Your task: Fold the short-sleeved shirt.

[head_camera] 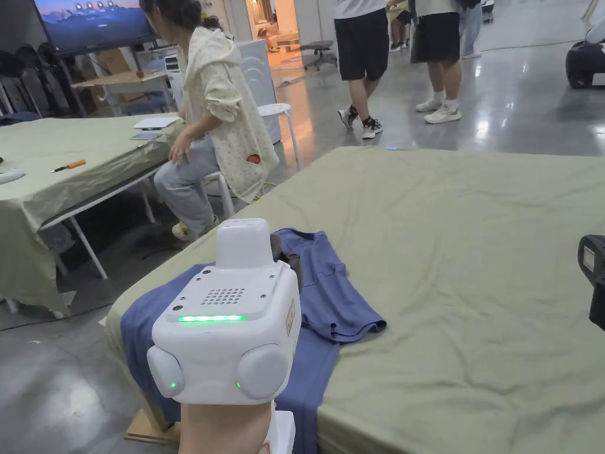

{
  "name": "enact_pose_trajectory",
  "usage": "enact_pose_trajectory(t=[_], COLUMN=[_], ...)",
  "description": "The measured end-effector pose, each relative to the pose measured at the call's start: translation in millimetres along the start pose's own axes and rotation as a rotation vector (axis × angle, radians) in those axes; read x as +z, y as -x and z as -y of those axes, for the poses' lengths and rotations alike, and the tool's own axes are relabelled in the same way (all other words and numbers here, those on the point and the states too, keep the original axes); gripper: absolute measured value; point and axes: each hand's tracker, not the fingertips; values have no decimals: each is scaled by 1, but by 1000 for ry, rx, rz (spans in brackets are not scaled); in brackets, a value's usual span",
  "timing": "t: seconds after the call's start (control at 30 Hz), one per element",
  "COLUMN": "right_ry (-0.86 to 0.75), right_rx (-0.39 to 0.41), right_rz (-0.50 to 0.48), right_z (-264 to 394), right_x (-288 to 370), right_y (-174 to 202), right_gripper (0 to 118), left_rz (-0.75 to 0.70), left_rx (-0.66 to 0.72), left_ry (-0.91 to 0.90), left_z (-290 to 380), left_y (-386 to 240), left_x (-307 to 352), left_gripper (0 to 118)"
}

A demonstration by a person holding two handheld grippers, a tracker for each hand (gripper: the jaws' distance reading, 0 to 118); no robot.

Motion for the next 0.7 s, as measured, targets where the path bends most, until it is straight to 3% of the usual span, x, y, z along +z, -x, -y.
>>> enact_pose_trajectory(t=[0.27,0.4,0.47,0.53,0.6,0.63,0.67,0.7], right_ry=[6,-7,3,4,19,36,53,63], right_rx=[21,47,76,95,96,94,92,91], right_rz=[-1,5,-3,-11,-10,-9,-8,0], right_z=[-2,-9,-10,-8,-1,3,7,12], right_x=[4,2,-6,-18,-36,-45,-56,-67], right_y=[0,-6,-9,-12,-15,-16,-18,-19], right_gripper=[1,1,1,1,1,1,1,1], left_rz=[9,7,28,9,28,17,25,33], left_rx=[35,-32,-141,-134,-34,-5,26,63], left_ry=[51,118,172,221,313,360,410,447], left_z=[-3,-10,-6,3,17,25,33,42], left_y=[11,19,22,28,34,36,38,40], left_x=[-14,-66,-106,-148,-196,-218,-241,-263], left_gripper=[0,0,0,0,0,4,17,45])
